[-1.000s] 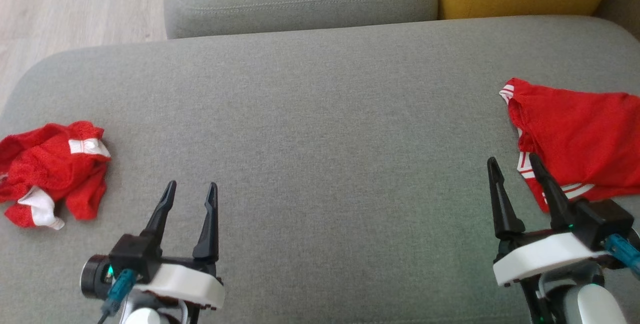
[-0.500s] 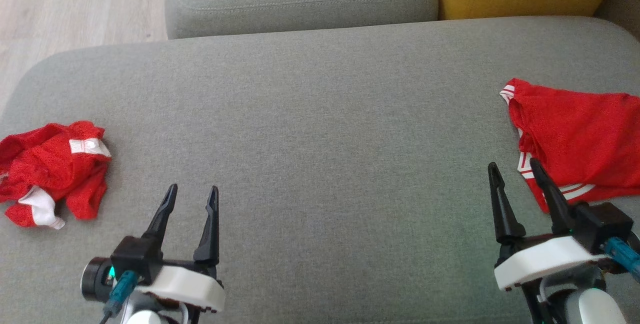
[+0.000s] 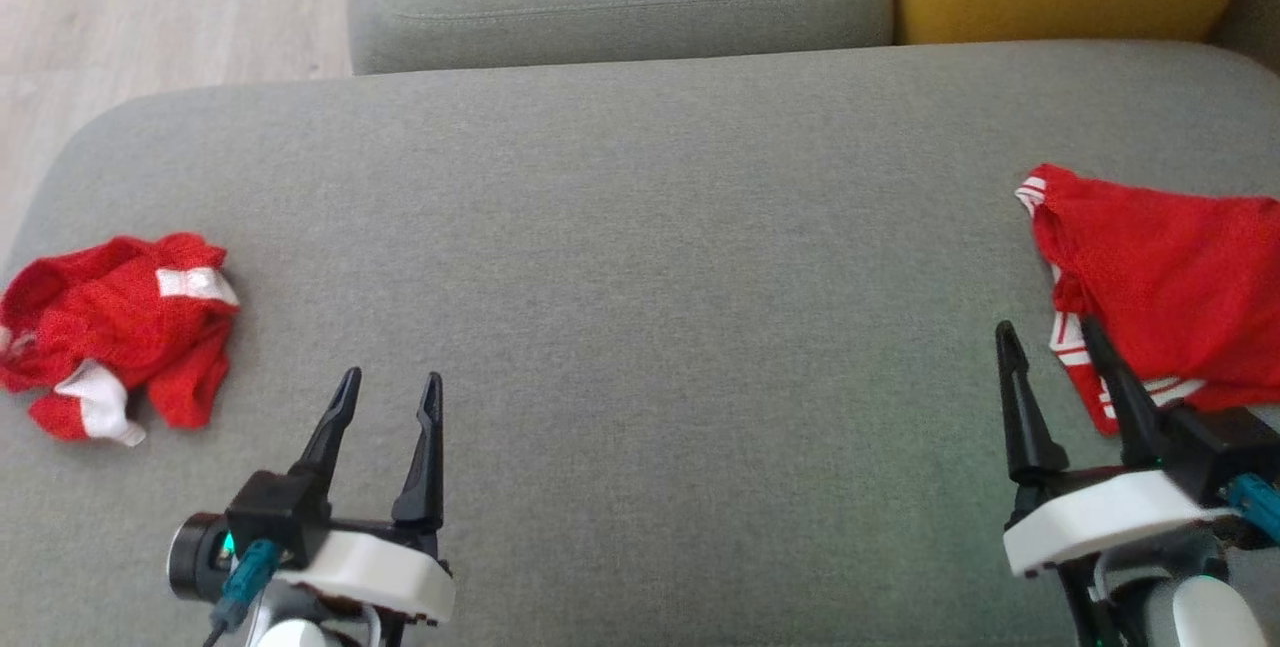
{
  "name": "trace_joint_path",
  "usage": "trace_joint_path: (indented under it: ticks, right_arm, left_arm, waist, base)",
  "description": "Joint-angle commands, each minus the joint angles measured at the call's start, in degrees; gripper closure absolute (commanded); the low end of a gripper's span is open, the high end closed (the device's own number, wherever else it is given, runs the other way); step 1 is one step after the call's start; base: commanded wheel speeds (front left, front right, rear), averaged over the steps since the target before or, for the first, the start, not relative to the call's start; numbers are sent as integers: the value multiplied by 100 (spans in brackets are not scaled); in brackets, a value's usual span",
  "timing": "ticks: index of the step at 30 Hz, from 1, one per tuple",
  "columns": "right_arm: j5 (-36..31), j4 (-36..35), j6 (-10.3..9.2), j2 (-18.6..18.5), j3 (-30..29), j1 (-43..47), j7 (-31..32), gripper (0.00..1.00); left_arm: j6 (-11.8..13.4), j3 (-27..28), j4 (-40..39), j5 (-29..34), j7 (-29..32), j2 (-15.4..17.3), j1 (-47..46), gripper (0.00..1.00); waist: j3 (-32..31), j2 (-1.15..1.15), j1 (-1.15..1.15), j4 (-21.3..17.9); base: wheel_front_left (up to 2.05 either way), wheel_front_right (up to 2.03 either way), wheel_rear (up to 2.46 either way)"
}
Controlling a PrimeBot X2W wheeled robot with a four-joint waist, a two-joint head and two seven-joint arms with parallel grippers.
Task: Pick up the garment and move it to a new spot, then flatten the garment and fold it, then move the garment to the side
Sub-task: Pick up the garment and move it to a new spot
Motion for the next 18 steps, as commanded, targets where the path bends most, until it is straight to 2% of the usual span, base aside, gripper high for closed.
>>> trace_joint_path:
  ticks: [1,18]
  right_arm:
    - [-3,-239,37,-16,102,-94,14,0]
    - [37,-382,37,-16,265,13,94,0]
  left_arm:
    - [45,148,-152,-36,-37,54,-324,0]
    - [55,33,-76,-82,-74,-41,-521,0]
  waist:
    - [-10,0,0,110]
    - [-99,0,0,1585]
  base:
    - [0,0,0]
    - [0,0,0]
